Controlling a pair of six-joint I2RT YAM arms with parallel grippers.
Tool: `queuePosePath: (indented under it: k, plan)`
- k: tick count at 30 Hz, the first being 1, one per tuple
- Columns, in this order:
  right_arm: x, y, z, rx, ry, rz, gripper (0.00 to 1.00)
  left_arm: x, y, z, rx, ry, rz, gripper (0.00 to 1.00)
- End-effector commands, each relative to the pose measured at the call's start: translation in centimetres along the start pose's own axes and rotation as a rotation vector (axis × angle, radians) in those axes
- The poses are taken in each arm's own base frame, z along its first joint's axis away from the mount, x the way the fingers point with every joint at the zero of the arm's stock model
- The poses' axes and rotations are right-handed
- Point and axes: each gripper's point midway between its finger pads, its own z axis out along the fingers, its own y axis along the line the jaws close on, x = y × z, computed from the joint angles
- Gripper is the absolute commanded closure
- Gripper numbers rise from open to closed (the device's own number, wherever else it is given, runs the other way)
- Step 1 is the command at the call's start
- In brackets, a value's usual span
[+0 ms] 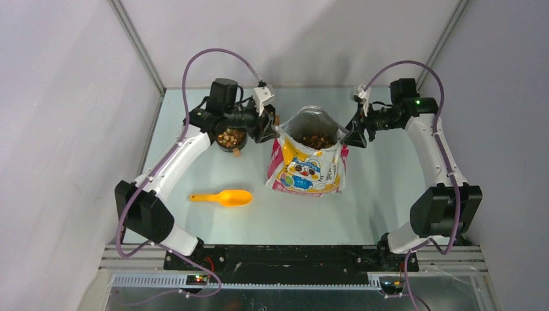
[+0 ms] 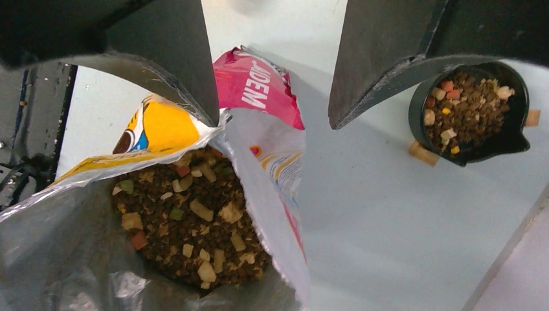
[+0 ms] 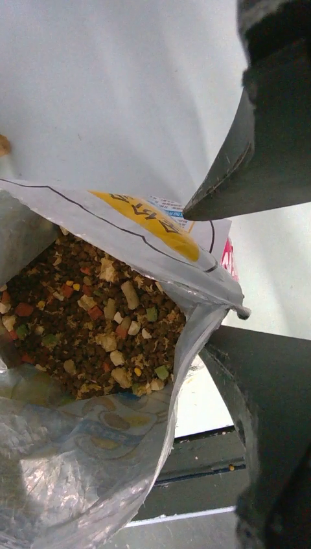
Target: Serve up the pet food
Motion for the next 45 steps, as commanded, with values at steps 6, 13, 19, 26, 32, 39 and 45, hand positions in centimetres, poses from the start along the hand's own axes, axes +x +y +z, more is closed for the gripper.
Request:
queuePosePath:
  k: [6,13,19,26,32,39,45]
  plan:
    - [-1.3,0.2,0.1,0.008,-0.056,0.009,0.68,-3.8,-1.6,0.9,0.132,-0.109,-0.005,0.38]
    - [-1.1,2.6,-2.2,0.023,-0.072,-0.029,1.0,-4.9,-1.9,-1.0,0.161,-0.188,-0.049,0.96]
    - [0.1,8.2,-6.1,0.029,-0.049,-0.046,1.0,-3.3,-2.6,-4.6,0.119,-0.224,-0.097,1.0]
    - [1.9,9.2,-7.7,0.093,-0.032,-0.049,1.0,-4.0,-3.7,-5.8,0.129,-0.299,-0.169,1.0]
    - [2.1,8.5,-7.1,0.083,-0.015,0.004,0.92,-3.5,-5.3,-5.3,0.192,-0.329,-0.251,1.0]
    - [1.7,9.7,-6.2,0.085,0.052,-0.077,0.45,-3.1,-7.5,-6.4,0.158,-0.191,0.149,0.41]
    - [2.4,9.6,-6.4,0.123,0.122,-0.084,0.33,-3.1,-7.6,-4.2,0.206,-0.049,0.29,0.26]
